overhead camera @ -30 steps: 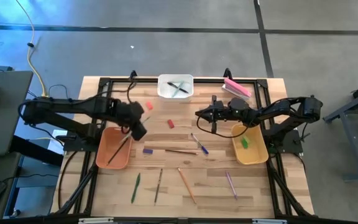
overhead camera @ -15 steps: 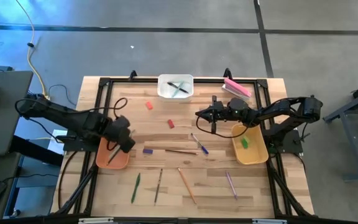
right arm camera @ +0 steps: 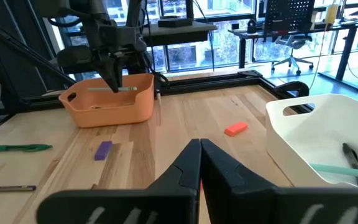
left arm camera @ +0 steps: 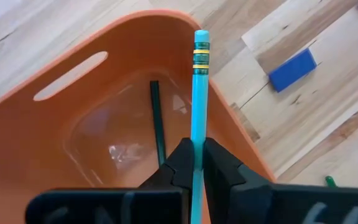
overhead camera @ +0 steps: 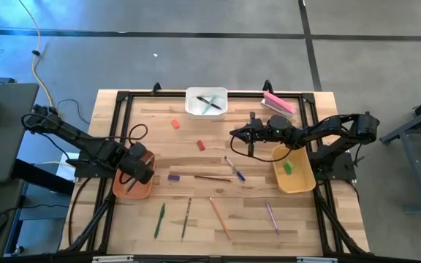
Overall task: Sort crayons/erasers/pens/pencils in bins
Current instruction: Put the light blue pencil into the orange bin, then put the blue pen into the white bin
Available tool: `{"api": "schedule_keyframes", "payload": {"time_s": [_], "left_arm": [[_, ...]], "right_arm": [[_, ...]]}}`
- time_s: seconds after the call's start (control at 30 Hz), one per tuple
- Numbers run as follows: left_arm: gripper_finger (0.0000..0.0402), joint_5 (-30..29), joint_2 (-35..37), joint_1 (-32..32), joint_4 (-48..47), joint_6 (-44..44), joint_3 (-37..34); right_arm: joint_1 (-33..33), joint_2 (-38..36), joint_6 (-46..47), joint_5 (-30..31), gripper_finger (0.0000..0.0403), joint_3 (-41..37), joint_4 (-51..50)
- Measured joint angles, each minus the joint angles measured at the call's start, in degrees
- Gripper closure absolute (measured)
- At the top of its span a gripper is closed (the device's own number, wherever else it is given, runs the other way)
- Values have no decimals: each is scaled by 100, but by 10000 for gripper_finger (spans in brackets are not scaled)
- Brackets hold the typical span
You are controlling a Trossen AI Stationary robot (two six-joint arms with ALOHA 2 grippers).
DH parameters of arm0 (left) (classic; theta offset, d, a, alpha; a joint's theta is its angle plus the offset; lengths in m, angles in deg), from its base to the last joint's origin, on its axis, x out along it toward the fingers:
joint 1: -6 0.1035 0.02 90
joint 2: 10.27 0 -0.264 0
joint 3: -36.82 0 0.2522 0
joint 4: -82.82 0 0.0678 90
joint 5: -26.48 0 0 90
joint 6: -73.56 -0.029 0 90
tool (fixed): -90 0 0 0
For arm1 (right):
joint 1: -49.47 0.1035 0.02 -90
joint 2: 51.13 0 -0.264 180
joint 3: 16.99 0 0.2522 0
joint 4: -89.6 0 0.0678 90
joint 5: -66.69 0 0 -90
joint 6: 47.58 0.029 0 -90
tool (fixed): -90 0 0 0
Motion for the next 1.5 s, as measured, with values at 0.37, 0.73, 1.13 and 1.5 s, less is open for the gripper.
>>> {"api": "schedule_keyframes", "payload": {"time_s": [0.37,0.73,1.13,1.5], "left_arm": [[399,-119,-410,-46,-5,443,0],[399,5,-1134,-46,-30,824,0],[394,-127,-2082,-46,-37,837,2],[321,-140,-2060,-46,-258,48,253]], "right_arm": [[0,0,0,30,403,0,-17],[0,0,0,32,403,0,-17],[0,0,0,35,403,0,6],[0,-3,-57,36,403,0,-5]]}}
